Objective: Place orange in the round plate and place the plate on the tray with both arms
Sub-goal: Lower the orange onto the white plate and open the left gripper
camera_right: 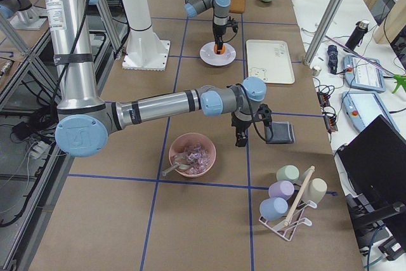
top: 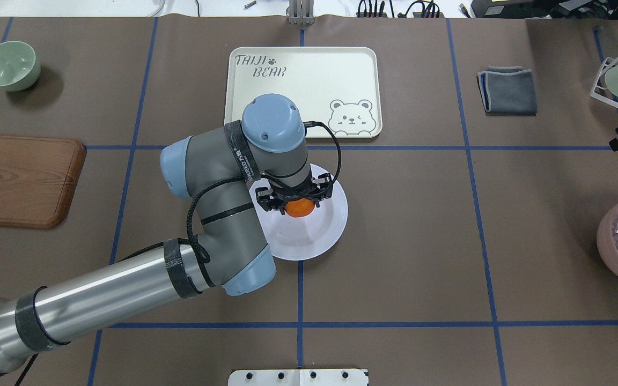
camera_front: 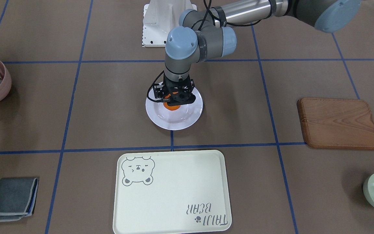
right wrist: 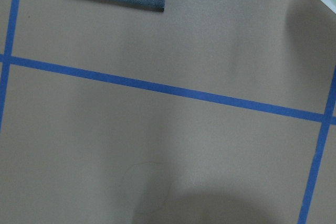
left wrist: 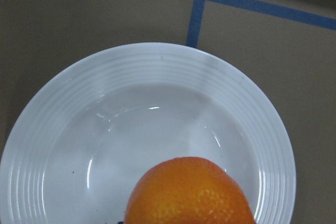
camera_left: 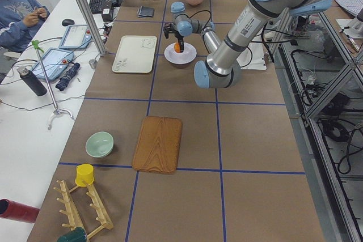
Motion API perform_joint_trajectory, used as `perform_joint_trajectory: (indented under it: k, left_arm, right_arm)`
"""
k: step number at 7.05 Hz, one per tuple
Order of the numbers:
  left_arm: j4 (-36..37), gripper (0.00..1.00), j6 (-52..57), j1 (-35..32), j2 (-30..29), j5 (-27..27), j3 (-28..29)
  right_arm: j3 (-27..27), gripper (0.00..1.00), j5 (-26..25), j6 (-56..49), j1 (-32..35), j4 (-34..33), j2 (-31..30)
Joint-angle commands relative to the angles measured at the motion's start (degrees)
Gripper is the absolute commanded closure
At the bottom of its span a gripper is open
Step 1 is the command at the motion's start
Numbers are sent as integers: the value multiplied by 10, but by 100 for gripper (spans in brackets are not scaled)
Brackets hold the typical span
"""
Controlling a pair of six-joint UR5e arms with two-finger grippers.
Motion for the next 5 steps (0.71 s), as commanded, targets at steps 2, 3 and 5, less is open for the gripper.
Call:
perform_joint_trajectory:
  k: [2,3,5]
  left_arm:
    - [-13,100,-1,9,2,2,8]
    - [-28,86,0,9,2,2,20]
    - [-32,25,1,9,2,3,22]
  right_arm:
    - [-1,0,0,0,-2,0,0]
    - [-1,0,-1,0,-2,0,0]
    - [-1,0,1,0,-2,-1,1]
